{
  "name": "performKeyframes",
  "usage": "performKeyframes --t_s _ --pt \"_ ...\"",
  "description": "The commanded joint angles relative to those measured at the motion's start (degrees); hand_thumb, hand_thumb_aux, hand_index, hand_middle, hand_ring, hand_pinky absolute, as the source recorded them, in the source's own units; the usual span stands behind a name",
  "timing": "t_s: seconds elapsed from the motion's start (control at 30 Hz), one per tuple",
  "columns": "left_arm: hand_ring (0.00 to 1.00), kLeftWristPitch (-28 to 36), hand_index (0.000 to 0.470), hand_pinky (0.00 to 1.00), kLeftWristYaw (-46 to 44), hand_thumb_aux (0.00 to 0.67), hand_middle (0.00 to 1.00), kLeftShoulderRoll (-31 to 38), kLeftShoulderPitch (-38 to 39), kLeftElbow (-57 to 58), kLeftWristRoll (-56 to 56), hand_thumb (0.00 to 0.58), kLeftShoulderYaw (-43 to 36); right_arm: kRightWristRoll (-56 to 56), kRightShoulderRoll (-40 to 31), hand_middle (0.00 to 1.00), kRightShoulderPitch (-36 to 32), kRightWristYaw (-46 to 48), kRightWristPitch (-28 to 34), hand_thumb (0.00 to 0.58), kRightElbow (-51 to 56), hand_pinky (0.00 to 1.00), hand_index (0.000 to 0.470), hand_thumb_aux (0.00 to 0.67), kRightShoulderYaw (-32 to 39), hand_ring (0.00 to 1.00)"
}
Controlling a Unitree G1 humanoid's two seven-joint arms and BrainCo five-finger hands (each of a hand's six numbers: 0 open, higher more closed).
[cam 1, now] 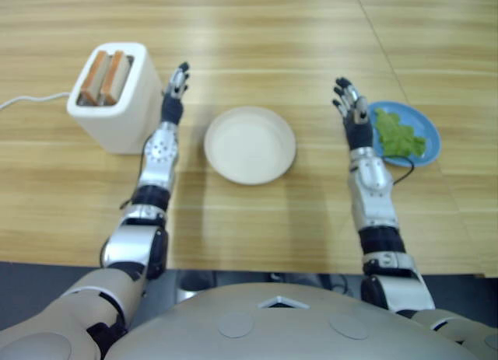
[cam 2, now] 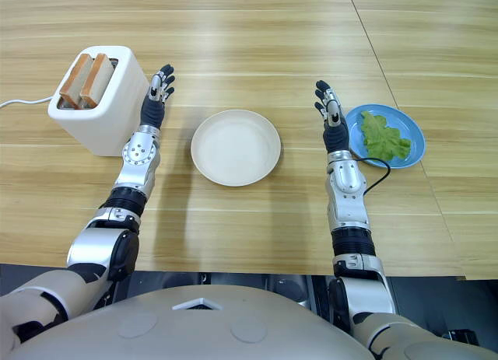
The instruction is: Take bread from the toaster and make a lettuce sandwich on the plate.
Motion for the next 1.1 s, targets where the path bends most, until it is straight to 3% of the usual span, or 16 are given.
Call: performKeyframes --t_s 0.03,0.3,0.4,0.53,0.67,0.77,0.9,1.1 --pt "0.0 0.9 0.0 0.0 0.2 0.0 0.0 0.1 0.1 0.4 0.3 0.0 -0.3 0.0 -0.1 0.0 -0.1 0.1 1.0 0.0 -0.1 0.0 0.0 0.0 -0.3 0.0" --pt "0.0 1.6 0.0 0.0 0.3 0.0 0.0 0.4 0.7 -2.3 1.2 0.0 -0.8 -0.2 0.1 0.0 -0.4 0.0 1.0 0.0 0.4 0.0 0.0 0.0 -0.1 0.0" --pt "0.0 3.9 0.0 0.0 -0.4 0.0 0.0 1.4 5.8 -21.1 2.5 0.0 -2.0 -0.2 0.0 0.0 -0.5 0.1 1.0 0.0 0.7 0.0 0.0 0.0 -0.1 0.0" --pt "0.0 16.4 0.0 0.0 -2.4 0.0 0.0 6.0 11.8 -56.9 2.5 0.0 2.1 -0.1 -0.2 0.0 -0.3 0.2 1.2 0.0 0.4 0.0 0.0 0.0 -0.3 0.0" --pt "0.0 25.7 0.0 0.0 -0.5 0.0 0.0 14.2 14.3 -71.4 8.6 0.0 13.2 0.0 0.0 0.0 0.1 0.0 1.4 0.0 -0.3 0.0 0.0 0.0 -0.4 0.0" --pt "0.0 30.2 0.0 0.0 4.2 0.0 0.0 21.1 17.4 -69.8 22.1 0.0 19.0 0.0 0.2 0.0 0.2 -0.1 1.3 0.0 -0.1 0.0 0.0 0.0 -0.3 0.0" --pt "0.0 38.4 0.0 0.0 7.9 0.0 0.0 29.4 20.6 -58.3 38.8 0.0 16.5 -0.1 0.4 0.0 0.3 -0.2 1.3 0.0 -0.3 0.0 0.0 0.0 -0.3 0.0" --pt "0.0 45.2 0.0 0.0 7.5 0.0 0.0 33.0 19.4 -41.2 44.2 0.0 10.1 0.0 0.4 0.0 0.1 -0.2 1.2 0.0 -0.2 0.0 0.0 0.0 -0.3 0.0"
